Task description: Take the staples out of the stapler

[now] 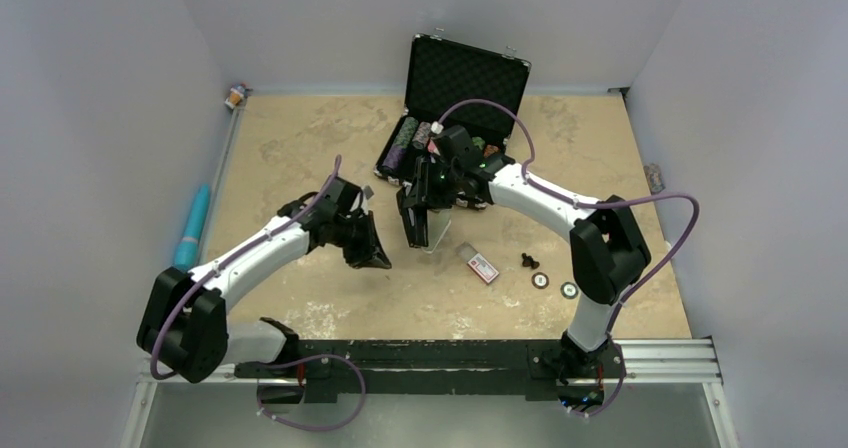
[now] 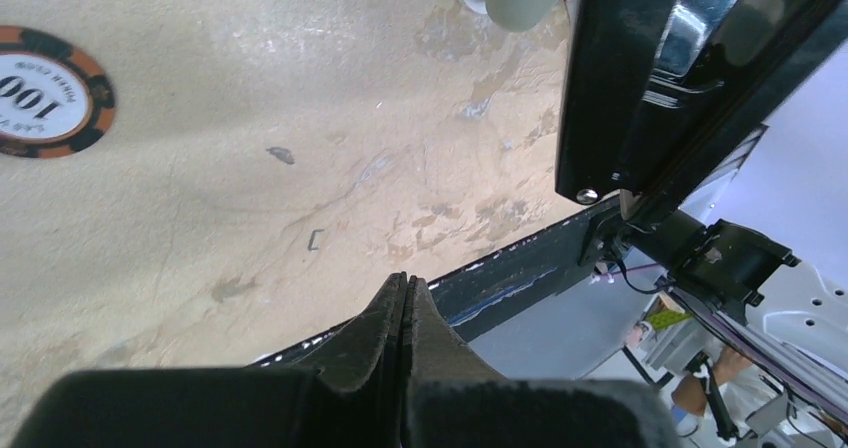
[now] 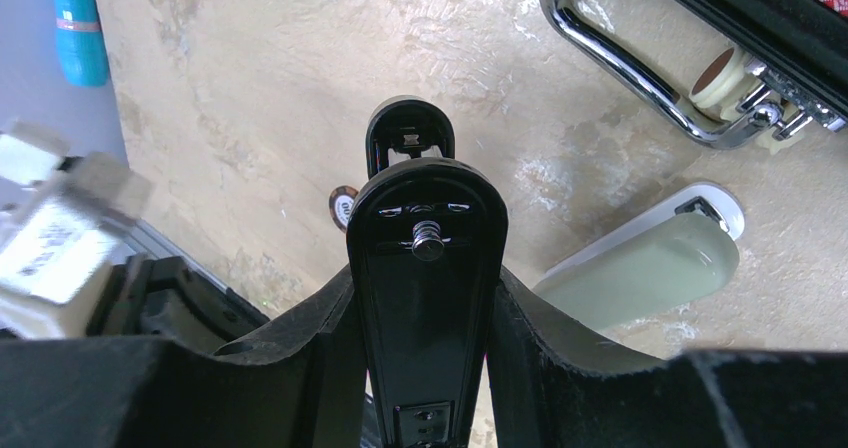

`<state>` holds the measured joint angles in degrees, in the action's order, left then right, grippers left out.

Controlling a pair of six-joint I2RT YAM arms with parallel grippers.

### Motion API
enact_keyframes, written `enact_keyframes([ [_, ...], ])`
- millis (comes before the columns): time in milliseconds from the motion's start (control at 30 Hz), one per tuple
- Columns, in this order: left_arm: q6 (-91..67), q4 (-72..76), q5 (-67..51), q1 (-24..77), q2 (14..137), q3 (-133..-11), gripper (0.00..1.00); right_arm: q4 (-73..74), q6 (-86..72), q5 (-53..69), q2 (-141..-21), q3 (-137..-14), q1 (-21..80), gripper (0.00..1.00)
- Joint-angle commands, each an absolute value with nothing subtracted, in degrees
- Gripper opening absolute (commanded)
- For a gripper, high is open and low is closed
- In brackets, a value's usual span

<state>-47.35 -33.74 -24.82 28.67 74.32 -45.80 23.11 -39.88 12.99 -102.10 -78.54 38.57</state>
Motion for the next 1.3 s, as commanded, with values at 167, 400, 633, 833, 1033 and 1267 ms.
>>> enact_keyframes([
  [167,-42.1,-44.2,-17.6,25.9,70.6,-59.2,0.42,21.2,-36.8,21.0,-100.4,-75.3,39.3,0.00],
  [400,-41.1,-43.5,-18.4,23.8,78.5,-68.8,0.29,21.4,-36.2,22.3,-97.9,-73.6,40.7,0.00],
  [633,-46.4,-37.1,-21.8,23.9,86.9,-71.7,0.00,22.6,-36.1,21.1,-95.8,-74.4,41.3,0.00],
  [833,-47.9,-33.7,-22.2,24.0,90.8,-70.1,0.00,22.8,-35.5,21.5,-95.8,-75.4,41.3,0.00],
  [1033,-47.9,-32.5,-22.4,25.1,93.3,-69.1,0.00,22.9,-35.2,20.9,-95.6,-76.3,41.3,0.00],
  [1267,-48.0,-31.4,-21.4,26.2,91.6,-61.8,0.00,24.6,-35.0,18.1,-96.0,-82.5,40.7,0.00],
])
